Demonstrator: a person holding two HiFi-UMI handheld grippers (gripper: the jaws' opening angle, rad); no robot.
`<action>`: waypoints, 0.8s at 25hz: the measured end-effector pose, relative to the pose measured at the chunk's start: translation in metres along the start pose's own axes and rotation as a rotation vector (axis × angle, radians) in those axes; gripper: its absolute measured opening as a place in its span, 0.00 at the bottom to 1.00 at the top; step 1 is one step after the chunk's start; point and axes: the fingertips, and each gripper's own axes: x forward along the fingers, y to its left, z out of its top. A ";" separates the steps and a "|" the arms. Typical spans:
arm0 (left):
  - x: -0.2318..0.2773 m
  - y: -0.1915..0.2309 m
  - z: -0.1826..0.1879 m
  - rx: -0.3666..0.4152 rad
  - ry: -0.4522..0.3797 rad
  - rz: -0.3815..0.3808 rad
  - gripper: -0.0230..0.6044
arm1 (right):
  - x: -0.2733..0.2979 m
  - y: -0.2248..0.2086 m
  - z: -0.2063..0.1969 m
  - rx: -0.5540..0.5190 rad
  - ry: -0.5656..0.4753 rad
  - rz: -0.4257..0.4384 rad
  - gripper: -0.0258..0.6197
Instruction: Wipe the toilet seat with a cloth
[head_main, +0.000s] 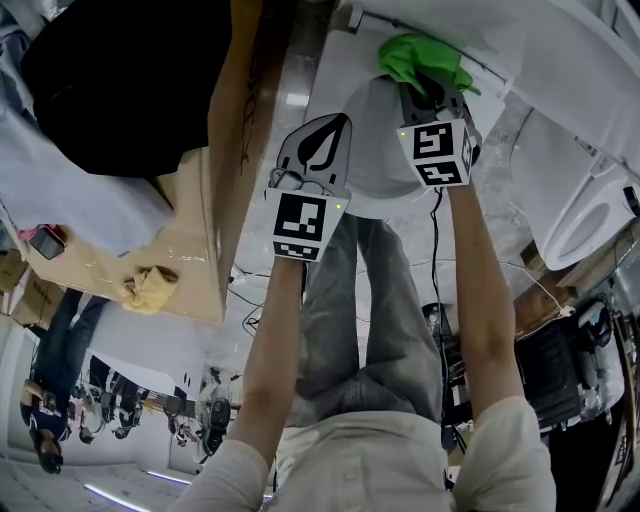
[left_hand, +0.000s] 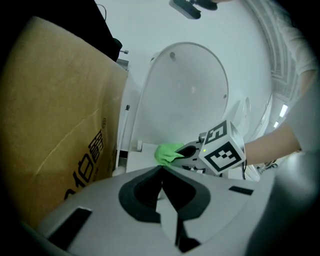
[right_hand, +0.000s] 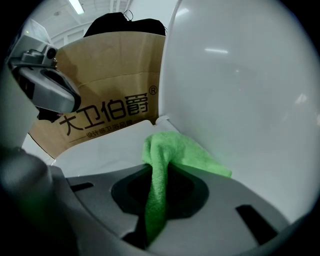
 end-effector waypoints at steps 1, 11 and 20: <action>-0.001 0.001 -0.001 -0.003 0.000 0.003 0.06 | 0.001 0.002 0.002 -0.003 -0.003 0.002 0.11; -0.016 0.011 -0.005 -0.023 -0.012 0.030 0.06 | 0.014 0.024 0.026 -0.033 -0.018 0.039 0.11; -0.030 0.019 -0.012 -0.042 -0.025 0.058 0.06 | 0.022 0.045 0.043 -0.066 -0.034 0.073 0.11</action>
